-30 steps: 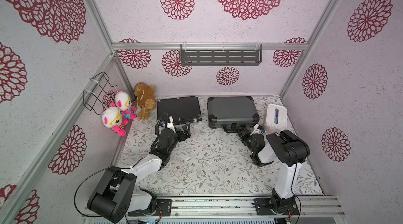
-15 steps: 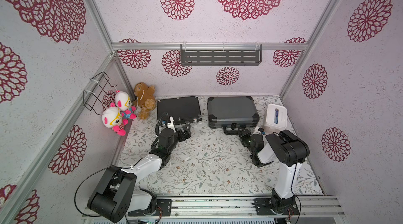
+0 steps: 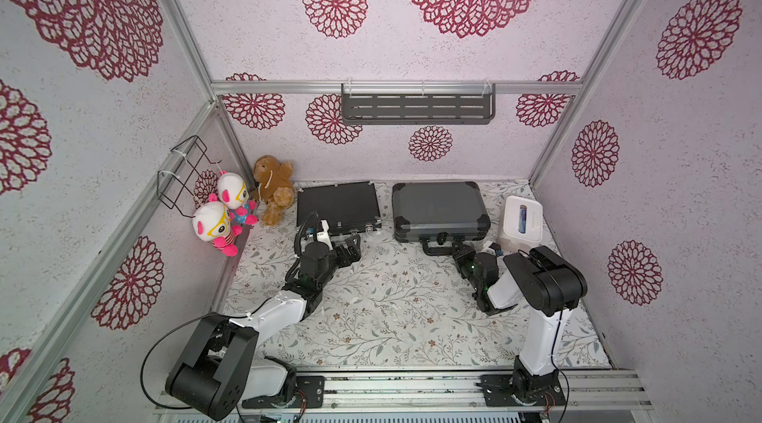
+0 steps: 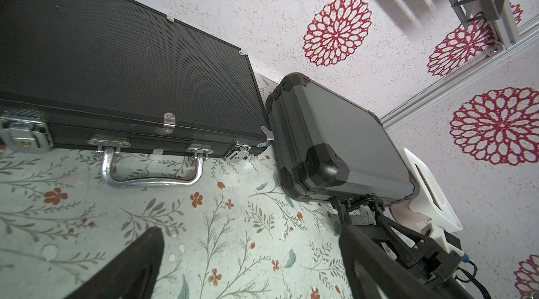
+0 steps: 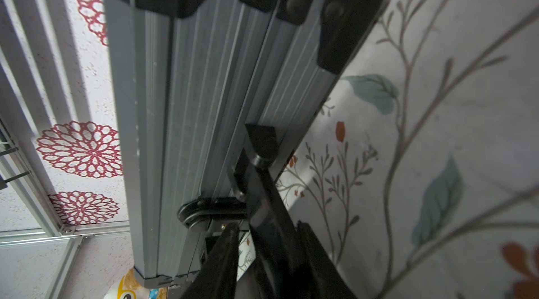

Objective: Open the poker set cases
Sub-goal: Pick up the poker set case from the center of the board.

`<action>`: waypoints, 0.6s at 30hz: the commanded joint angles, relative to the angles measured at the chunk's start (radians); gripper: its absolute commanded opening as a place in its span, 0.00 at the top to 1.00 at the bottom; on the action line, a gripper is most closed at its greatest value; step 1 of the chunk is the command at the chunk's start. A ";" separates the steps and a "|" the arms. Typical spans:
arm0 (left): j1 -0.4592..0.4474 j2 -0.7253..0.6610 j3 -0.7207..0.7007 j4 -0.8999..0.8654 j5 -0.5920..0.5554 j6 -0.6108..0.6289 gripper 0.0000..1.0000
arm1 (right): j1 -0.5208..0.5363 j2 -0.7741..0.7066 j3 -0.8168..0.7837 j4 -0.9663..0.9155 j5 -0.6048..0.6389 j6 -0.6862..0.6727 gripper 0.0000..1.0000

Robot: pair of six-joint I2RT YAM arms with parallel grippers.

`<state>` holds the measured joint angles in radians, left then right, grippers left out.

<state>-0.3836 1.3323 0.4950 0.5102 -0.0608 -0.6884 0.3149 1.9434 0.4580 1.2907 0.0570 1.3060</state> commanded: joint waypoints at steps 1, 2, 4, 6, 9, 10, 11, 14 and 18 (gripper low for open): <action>0.003 0.006 0.028 0.003 -0.002 -0.011 0.02 | -0.001 -0.032 0.033 0.006 0.017 0.002 0.70; 0.003 0.005 0.028 0.002 -0.004 -0.012 0.02 | -0.002 -0.032 0.034 0.005 0.017 0.002 0.72; 0.002 0.001 0.027 -0.001 -0.016 -0.012 0.02 | -0.002 -0.031 0.037 0.002 0.015 0.003 0.75; 0.002 -0.009 0.022 -0.009 -0.050 -0.010 0.01 | -0.001 -0.024 0.044 -0.007 0.006 0.003 0.80; 0.013 -0.032 0.016 -0.058 -0.145 -0.026 0.03 | -0.002 -0.018 0.054 -0.021 -0.009 0.010 0.89; 0.017 -0.043 0.015 -0.083 -0.185 -0.040 0.03 | 0.000 -0.019 0.057 -0.028 -0.011 0.011 0.90; 0.022 -0.054 0.014 -0.111 -0.221 -0.057 0.03 | 0.003 -0.021 0.061 -0.038 -0.015 0.012 0.92; 0.039 -0.094 0.024 -0.269 -0.393 -0.158 0.03 | 0.007 -0.033 0.101 -0.109 -0.046 -0.012 0.95; 0.054 -0.129 0.020 -0.284 -0.445 -0.157 0.03 | 0.008 -0.051 0.188 -0.284 -0.120 -0.062 0.98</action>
<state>-0.3382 1.2304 0.4953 0.2943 -0.3840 -0.7937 0.3058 1.9076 0.5148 1.1671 0.0338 1.3781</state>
